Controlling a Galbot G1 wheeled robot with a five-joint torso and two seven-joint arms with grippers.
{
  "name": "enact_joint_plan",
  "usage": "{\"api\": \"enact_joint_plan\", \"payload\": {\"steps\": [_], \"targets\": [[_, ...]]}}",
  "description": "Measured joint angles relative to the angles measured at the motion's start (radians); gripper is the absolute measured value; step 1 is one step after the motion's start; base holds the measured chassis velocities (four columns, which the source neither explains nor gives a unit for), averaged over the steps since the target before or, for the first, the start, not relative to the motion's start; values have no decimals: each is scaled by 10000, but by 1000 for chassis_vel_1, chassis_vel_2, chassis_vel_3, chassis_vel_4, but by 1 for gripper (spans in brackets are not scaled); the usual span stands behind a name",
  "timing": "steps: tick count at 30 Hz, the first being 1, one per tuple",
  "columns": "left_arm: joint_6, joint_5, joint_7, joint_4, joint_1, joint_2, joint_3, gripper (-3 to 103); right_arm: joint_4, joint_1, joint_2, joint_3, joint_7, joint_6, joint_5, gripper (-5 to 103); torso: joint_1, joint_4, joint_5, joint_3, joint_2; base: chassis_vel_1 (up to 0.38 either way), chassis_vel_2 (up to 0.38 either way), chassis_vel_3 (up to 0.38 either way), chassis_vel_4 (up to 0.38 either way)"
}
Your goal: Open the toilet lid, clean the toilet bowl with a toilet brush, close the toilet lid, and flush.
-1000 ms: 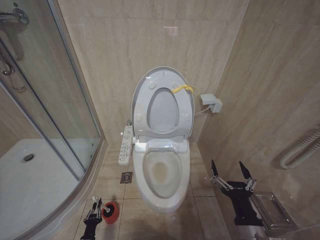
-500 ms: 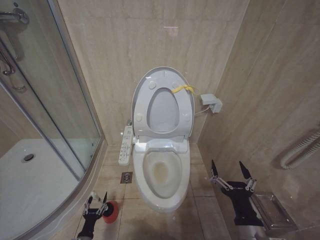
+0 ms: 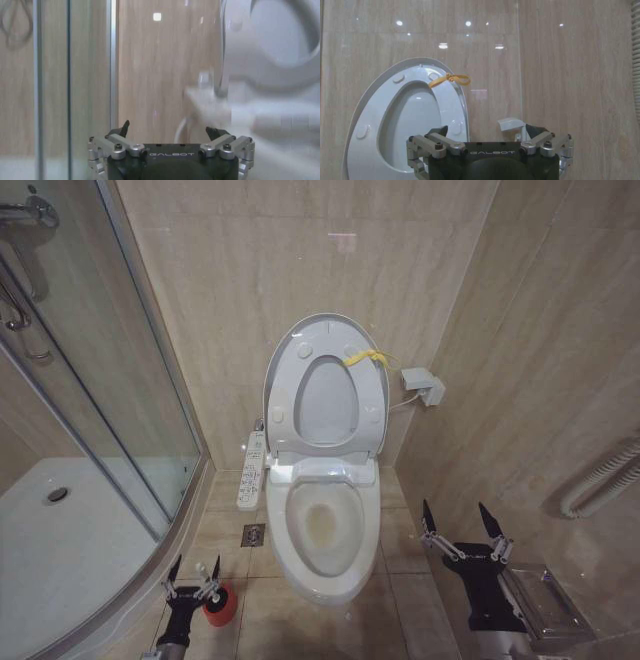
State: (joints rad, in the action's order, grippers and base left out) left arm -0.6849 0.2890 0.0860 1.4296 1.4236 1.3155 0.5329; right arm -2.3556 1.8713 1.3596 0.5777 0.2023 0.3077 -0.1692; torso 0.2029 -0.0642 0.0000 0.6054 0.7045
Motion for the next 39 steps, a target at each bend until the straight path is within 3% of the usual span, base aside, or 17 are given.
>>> {"api": "enact_joint_plan", "payload": {"steps": [3,4,7,8,9,12,13,17,22,25,32,39], "targets": [[666,-138,-615,1910,685,-10,-4,100,-1,0,-1,0,1,0,0,100,0,3,0,0,0,0,0,0,0],[666,-138,-615,1910,685,-10,-4,100,-1,0,-1,0,1,0,0,100,0,3,0,0,0,0,0,0,0],[1707,-272,-1419,4074,1318,-147,-132,100,-1,0,0,0,0,0,0,100,0,-1,0,0,-1,0,0,0,0],[2460,-320,-1865,5048,1636,-230,-170,100,0,0,0,0,0,0,0,100,0,-2,-1,0,0,0,0,0,0],[2460,-320,-1865,5048,1636,-230,-170,100,0,0,0,0,0,0,0,100,0,-2,-1,0,0,0,0,0,0],[5028,-54,-2996,7497,2538,-512,-299,100,1,0,0,0,1,-1,0,100,0,2,-1,0,0,0,0,0,0],[5028,-54,-2996,7497,2538,-512,-299,100,1,0,0,0,1,-1,0,100,0,2,-1,0,0,0,0,0,0],[6847,96,-2961,10088,3602,-721,95,100,0,0,0,0,1,0,0,100,-1,2,2,0,1,0,0,0,0],[7215,307,-2947,10852,4141,-693,149,100,0,0,0,1,2,0,0,100,-1,-2,3,-1,0,0,0,0,0],[7561,-160,-2878,10922,4804,-463,15,100,0,0,0,0,0,0,0,100,-1,4,-1,0,0,0,0,0,0],[7486,-1164,-2900,10843,5517,-260,210,100,0,0,0,0,0,0,0,100,-1,2,1,0,0,0,0,0,0],[7292,-1463,-2876,10781,5676,-56,-37,100,0,0,0,0,0,0,0,100,-1,1,0,0,0,0,0,0,0]]}}
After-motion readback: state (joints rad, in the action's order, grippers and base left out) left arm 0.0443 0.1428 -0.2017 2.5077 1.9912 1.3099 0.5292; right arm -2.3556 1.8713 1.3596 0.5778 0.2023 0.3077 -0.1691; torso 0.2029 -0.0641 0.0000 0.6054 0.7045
